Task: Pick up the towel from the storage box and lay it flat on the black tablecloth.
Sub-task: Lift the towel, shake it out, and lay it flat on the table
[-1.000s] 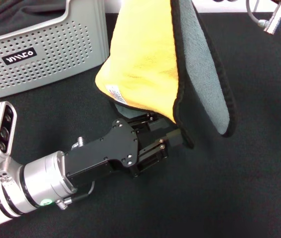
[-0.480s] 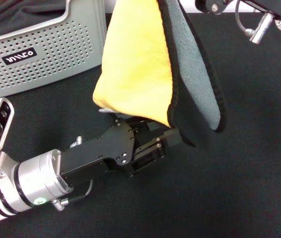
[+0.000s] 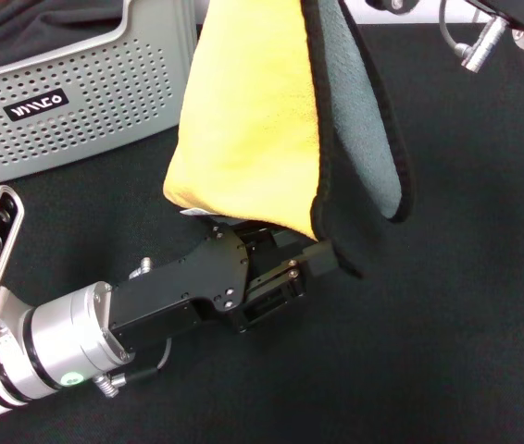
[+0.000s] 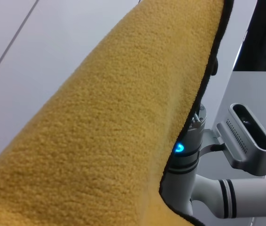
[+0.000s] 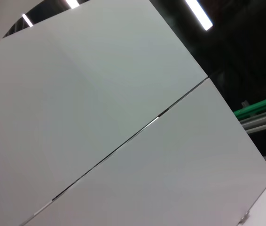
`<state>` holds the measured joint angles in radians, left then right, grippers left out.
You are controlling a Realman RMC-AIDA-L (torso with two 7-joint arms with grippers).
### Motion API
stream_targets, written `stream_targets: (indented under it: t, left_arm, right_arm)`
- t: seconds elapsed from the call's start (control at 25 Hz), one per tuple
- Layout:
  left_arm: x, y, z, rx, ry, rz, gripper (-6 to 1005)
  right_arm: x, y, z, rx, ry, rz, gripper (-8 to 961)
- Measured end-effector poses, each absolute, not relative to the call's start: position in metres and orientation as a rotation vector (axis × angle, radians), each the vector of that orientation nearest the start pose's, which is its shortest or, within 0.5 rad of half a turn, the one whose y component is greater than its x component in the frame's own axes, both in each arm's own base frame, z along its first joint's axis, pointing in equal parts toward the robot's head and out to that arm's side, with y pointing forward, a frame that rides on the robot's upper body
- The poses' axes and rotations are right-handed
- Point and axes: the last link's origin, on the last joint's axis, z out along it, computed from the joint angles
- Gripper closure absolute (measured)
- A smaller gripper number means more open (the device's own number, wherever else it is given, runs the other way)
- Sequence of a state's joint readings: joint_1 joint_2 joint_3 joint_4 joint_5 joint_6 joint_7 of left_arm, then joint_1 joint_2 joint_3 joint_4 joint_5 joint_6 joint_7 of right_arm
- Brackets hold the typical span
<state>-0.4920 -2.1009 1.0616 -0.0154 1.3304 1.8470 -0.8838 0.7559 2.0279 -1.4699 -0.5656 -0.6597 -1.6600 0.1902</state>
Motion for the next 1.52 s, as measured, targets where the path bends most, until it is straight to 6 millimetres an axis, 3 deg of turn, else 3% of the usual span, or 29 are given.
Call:
stream_targets:
  t: [0.36,0.44,0.84,1.04,1.32,1.52]
  left_arm:
    - [-0.236,0.233,-0.062,-2.529,-0.684,-1.568,624]
    - [-0.236,0.234,-0.061,-2.528,-0.7,-1.572,837]
    - [-0.239,0.236,-0.056,-2.502,-0.803,-1.593,952]
    - [-0.25,0.234,-0.036,-2.449,-0.839,-1.636,964]
    - [-0.262,0.221,0.003,-2.354,-0.756,-1.762,965]
    - [-0.265,0.221,0.013,-2.328,-0.77,-1.795,965]
  right_arm:
    - [0.075,0.356,0.02,-1.853,-0.991,1.368,946]
    - [0.076,0.356,0.02,-1.849,-0.984,1.371,946]
    - [0.086,0.353,0.02,-1.853,-0.954,1.355,946]
    - [0.103,0.348,0.022,-1.858,-0.907,1.328,946]
    - [0.133,0.337,0.023,-1.876,-0.809,1.282,946]
    - [0.149,0.33,0.023,-1.897,-0.744,1.265,946]
